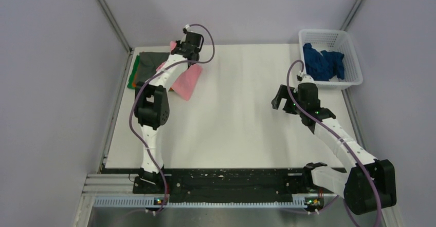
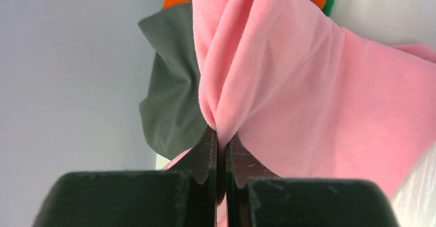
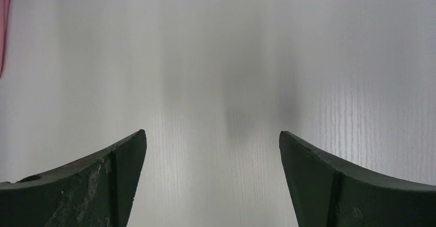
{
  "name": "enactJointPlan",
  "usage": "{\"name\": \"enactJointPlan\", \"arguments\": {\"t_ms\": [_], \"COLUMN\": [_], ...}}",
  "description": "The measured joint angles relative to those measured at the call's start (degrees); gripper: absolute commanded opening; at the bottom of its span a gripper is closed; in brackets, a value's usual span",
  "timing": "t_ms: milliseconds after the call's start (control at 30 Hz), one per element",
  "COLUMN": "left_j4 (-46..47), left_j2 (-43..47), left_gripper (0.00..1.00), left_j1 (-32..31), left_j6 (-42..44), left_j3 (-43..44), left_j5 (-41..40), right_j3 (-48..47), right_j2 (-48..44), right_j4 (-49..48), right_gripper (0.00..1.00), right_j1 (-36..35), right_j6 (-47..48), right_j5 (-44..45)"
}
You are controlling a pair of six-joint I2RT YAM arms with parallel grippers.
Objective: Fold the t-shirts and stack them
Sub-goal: Put the neatly folded tshirt into the corner of the board with the left arm
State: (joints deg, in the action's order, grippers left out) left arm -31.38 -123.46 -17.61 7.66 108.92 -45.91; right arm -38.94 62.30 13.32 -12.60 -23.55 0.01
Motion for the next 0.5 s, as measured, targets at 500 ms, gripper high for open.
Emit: {"name": "enactJointPlan", "arguments": {"t_ms": [500], "left_j4": [0.3], "left_j2": [3.7], "left_gripper": [0.0], "left_j1": [0.5], "left_j6": [2.8], "left_j3": [7.1], "left_j5": [0.7], "right_j3": [0.3], "right_j2": [0.0], "right_j4": [-0.5], "right_gripper": [0.99], "right_j1": [0.0], "right_j6": [0.0], "right_j5": [1.6]}}
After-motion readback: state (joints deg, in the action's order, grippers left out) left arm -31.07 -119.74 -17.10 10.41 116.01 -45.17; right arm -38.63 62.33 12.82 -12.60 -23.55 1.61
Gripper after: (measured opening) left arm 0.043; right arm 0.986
